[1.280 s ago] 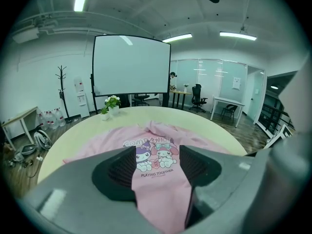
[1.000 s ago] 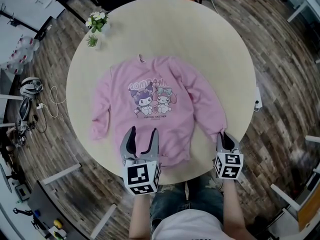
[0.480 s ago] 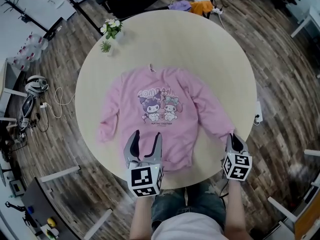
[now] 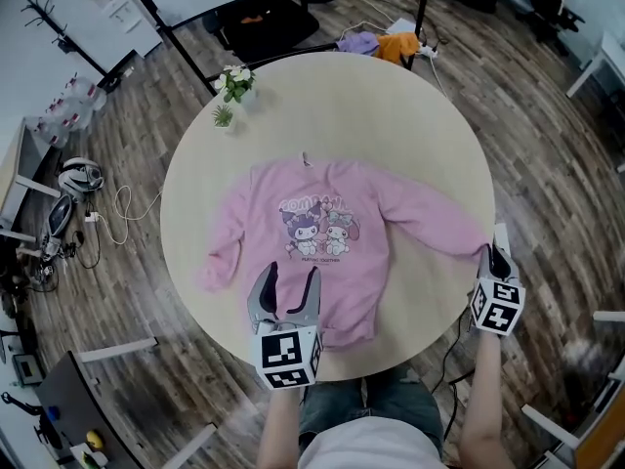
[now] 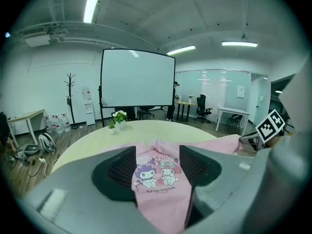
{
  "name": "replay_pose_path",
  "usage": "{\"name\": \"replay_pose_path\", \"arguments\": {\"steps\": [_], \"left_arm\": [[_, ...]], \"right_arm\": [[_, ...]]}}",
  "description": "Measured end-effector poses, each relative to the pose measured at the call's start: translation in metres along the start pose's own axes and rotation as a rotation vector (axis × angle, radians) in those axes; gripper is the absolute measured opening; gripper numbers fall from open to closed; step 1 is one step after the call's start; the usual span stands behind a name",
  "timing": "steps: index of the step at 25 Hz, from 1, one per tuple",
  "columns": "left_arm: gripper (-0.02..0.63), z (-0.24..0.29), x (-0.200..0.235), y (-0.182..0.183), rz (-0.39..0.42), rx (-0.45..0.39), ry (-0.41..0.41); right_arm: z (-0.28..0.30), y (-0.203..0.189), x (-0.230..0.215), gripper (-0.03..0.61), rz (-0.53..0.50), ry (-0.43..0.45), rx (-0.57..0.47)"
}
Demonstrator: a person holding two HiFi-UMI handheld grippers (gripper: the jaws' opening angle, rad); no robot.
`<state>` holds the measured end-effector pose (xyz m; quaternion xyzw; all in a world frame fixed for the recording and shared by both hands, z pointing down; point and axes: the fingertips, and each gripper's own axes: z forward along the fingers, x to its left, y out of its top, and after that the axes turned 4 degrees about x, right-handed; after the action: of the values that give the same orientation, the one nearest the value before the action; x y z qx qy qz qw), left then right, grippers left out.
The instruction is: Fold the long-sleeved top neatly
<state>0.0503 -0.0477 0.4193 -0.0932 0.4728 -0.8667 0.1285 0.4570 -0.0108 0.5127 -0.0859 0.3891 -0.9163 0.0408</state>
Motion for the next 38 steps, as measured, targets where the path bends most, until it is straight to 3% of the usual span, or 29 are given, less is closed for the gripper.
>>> {"name": "replay_pose_path", "arguments": {"steps": [11, 19, 26, 38], "left_arm": [[0.279, 0.000, -0.010, 0.036, 0.014, -0.056, 0.002], [0.279, -0.006, -0.018, 0.048, 0.009, -0.081, 0.019], [0.279, -0.025, -0.006, 0.048, -0.024, -0.114, 0.077], [0.279, -0.078, 0.049, 0.027, -0.105, -0.147, 0.220]], "right_arm": [[0.002, 0.060, -0.087, 0.049, -0.053, -0.132, -0.053], [-0.016, 0.079, -0.112, 0.051, -0.022, -0.125, -0.080], [-0.027, 0.124, -0.057, 0.051, -0.083, -0.006, -0.155], [-0.031, 0.194, 0.104, 0.051, -0.160, 0.278, -0.195]]}}
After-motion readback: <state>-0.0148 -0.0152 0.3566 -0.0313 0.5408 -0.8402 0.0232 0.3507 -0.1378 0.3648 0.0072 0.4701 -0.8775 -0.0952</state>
